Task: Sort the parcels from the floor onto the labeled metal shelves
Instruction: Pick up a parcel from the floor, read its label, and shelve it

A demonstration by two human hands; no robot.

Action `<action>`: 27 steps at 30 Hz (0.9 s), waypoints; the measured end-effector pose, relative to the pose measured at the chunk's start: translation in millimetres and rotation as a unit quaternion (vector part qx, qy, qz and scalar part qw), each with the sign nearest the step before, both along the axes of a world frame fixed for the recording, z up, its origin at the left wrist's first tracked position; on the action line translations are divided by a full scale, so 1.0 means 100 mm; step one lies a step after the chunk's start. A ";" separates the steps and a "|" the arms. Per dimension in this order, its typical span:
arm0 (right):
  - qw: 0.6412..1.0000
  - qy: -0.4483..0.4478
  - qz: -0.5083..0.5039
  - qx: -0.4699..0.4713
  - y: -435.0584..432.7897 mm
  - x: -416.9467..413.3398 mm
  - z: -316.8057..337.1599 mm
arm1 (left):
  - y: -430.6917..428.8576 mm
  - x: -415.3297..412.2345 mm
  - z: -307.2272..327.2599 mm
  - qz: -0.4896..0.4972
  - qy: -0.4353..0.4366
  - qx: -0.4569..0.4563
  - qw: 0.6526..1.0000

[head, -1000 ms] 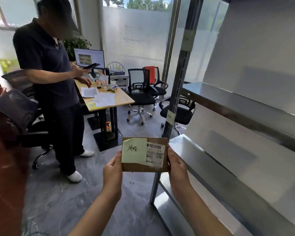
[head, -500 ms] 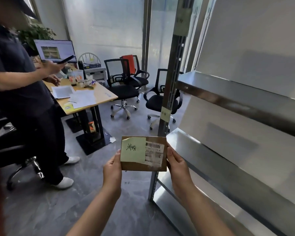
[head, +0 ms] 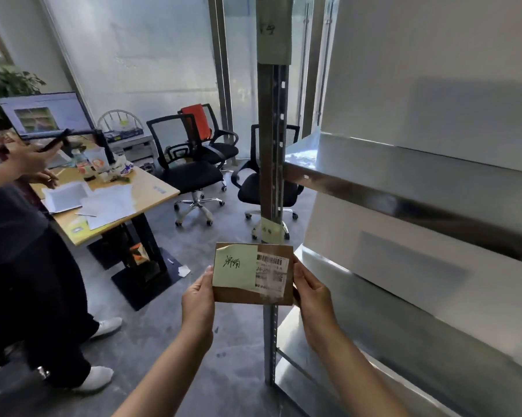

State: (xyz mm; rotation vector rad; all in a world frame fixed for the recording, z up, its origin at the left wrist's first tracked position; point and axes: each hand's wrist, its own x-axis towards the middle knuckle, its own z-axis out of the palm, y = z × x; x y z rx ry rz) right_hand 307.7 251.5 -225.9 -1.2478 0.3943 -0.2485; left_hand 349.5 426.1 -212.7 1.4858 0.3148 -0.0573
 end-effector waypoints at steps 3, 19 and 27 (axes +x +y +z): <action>1.000 0.007 -0.012 -0.004 -0.10 0.13 -0.06 | -0.11 0.16 -0.05 -0.016 0.000 -0.011 1.000; 0.992 0.041 -0.112 0.028 0.01 0.21 -0.33 | -0.09 0.62 -0.48 -0.113 0.056 -0.035 0.991; 0.979 0.038 -0.193 0.051 0.21 0.12 -0.43 | -0.09 0.83 -0.64 -0.200 0.073 -0.027 0.977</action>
